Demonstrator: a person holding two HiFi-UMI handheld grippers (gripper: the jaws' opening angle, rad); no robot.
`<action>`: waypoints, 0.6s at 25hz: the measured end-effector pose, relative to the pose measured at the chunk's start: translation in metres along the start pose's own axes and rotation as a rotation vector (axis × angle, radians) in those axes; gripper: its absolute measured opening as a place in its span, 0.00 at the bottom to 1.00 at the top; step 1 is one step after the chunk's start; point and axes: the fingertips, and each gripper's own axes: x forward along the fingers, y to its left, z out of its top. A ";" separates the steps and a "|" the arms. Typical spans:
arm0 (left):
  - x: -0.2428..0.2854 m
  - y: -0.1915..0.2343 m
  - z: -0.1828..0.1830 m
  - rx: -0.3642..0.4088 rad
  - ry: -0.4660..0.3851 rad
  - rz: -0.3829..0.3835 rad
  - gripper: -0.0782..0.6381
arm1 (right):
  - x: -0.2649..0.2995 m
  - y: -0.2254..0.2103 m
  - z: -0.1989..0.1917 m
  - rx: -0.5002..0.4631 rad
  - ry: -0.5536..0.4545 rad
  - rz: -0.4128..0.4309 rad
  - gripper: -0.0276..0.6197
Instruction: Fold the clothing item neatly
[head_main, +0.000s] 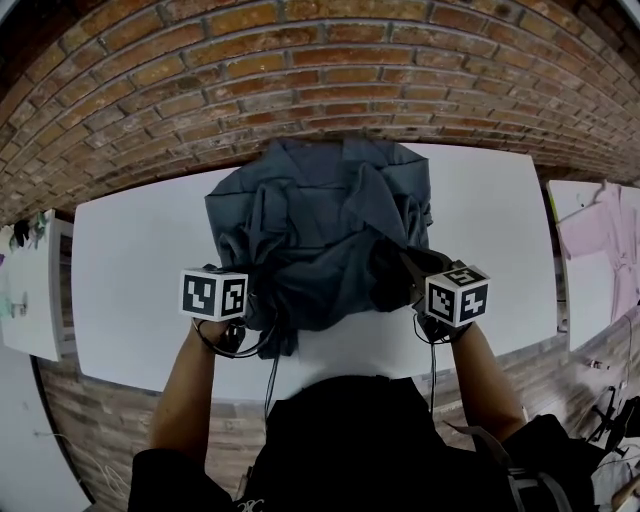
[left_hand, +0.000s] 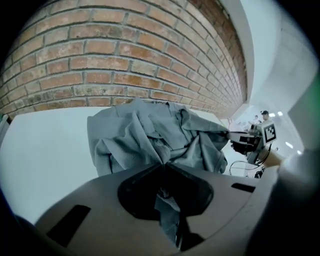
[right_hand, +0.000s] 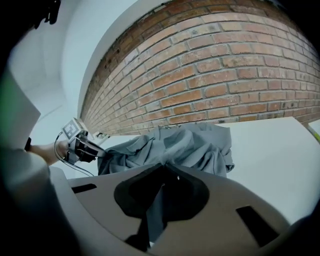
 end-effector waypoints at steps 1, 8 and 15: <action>-0.007 -0.002 0.004 -0.016 -0.015 -0.015 0.14 | -0.001 0.002 0.005 0.010 -0.008 0.017 0.08; -0.040 0.001 0.057 -0.099 -0.124 -0.065 0.14 | 0.000 0.014 0.048 0.042 -0.043 0.145 0.08; -0.053 0.047 0.140 -0.198 -0.232 -0.043 0.14 | 0.039 -0.020 0.127 0.032 -0.039 0.149 0.08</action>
